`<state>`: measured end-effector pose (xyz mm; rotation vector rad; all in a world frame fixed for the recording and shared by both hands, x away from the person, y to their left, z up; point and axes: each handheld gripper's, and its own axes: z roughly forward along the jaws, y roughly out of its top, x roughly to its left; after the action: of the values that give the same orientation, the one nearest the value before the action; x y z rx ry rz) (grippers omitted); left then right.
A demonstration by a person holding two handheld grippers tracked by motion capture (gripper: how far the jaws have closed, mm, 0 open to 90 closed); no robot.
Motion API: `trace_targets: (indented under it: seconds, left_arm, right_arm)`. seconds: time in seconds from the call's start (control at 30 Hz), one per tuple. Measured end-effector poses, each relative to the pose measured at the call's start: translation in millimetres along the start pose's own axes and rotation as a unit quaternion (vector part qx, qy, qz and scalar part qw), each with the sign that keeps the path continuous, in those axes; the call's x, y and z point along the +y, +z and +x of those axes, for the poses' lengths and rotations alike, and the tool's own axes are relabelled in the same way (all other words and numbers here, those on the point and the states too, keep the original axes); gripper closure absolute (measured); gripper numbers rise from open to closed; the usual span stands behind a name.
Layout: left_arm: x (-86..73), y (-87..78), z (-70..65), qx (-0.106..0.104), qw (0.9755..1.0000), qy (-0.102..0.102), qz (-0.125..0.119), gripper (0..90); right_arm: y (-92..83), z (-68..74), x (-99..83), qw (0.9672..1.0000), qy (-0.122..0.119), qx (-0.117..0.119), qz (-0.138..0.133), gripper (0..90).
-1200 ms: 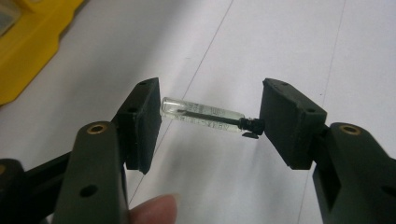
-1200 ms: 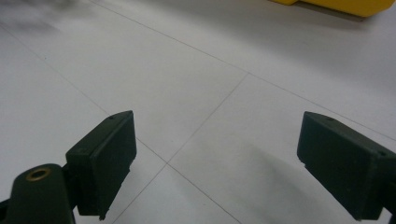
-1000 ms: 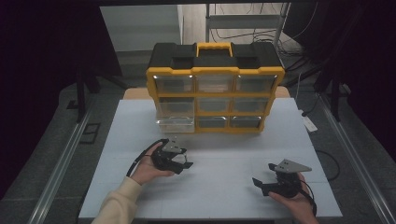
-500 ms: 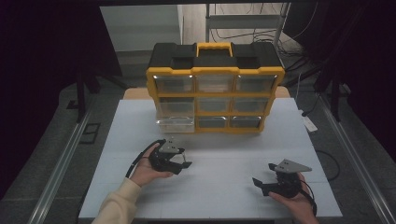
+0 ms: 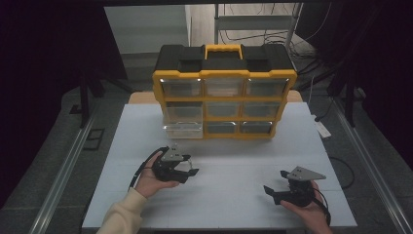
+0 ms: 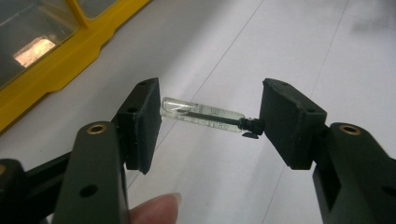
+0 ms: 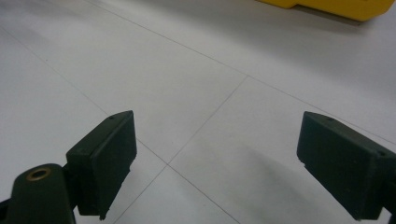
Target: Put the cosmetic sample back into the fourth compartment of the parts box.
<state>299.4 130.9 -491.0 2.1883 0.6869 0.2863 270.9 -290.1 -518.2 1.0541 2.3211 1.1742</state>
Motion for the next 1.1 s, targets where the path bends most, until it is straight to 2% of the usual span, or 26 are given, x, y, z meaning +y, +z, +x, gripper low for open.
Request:
trace_targets:
  seconds: [0.17, 0.6, 0.9, 1.1]
  left_arm:
    - [0.3, -3.1, -2.4, 0.004, 1.0000, 0.001, -0.004, 40.1]
    - [1.1, -12.3, -2.5, 0.007, 0.9998, -0.011, -0.015, 40.1]
    - [6.2, -24.5, -2.3, 0.018, 0.9989, -0.025, -0.036, 40.1]
    - [9.8, -31.2, -3.3, 0.023, 0.9983, -0.025, -0.047, 40.1]
  right_arm:
    - [-0.7, -0.1, 0.1, 1.0000, 0.000, -0.001, -0.002, 12.9]
    - [-0.3, 0.1, -0.1, 1.0000, -0.001, -0.002, -0.001, 12.9]
    - [-0.5, -0.3, -0.2, 1.0000, -0.001, -0.002, 0.000, 13.0]
    - [-0.9, -0.3, -0.2, 1.0000, -0.002, -0.004, 0.000, 13.0]
